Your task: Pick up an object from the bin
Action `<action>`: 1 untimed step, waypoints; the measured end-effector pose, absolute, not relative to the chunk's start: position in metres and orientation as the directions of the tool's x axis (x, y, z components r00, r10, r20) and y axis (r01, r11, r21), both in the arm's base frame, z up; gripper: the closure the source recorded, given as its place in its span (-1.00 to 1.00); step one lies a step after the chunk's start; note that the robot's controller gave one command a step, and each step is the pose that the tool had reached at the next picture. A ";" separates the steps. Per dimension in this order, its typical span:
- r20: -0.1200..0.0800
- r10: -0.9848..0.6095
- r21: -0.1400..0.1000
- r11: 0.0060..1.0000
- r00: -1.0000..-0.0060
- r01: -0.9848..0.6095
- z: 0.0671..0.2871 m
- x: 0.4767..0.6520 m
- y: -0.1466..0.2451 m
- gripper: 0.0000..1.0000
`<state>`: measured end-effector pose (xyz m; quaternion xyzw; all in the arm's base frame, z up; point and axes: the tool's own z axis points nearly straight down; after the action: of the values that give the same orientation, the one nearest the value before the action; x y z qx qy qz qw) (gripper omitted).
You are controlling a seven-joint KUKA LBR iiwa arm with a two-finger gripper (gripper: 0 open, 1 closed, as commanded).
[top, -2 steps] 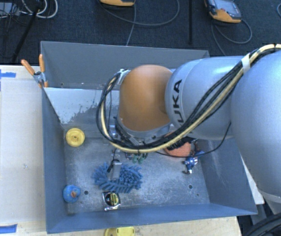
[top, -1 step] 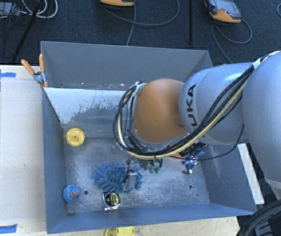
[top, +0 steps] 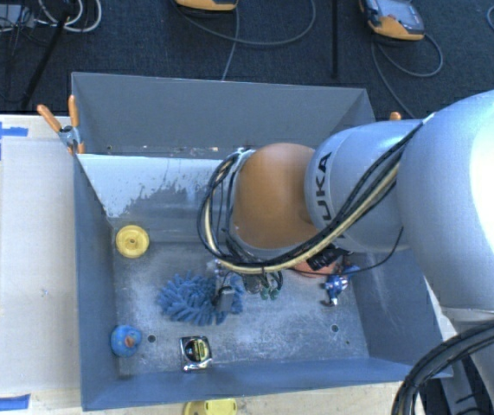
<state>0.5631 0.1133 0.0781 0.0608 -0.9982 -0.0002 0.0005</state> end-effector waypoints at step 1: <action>0.001 -0.121 0.001 0.993 -0.993 -0.121 0.078 0.563 0.113 1.00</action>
Offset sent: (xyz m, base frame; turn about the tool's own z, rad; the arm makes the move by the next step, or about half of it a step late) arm 0.0325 0.0073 0.1657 -0.0268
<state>0.5631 0.1133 0.0781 0.0605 -0.9982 -0.0002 0.0005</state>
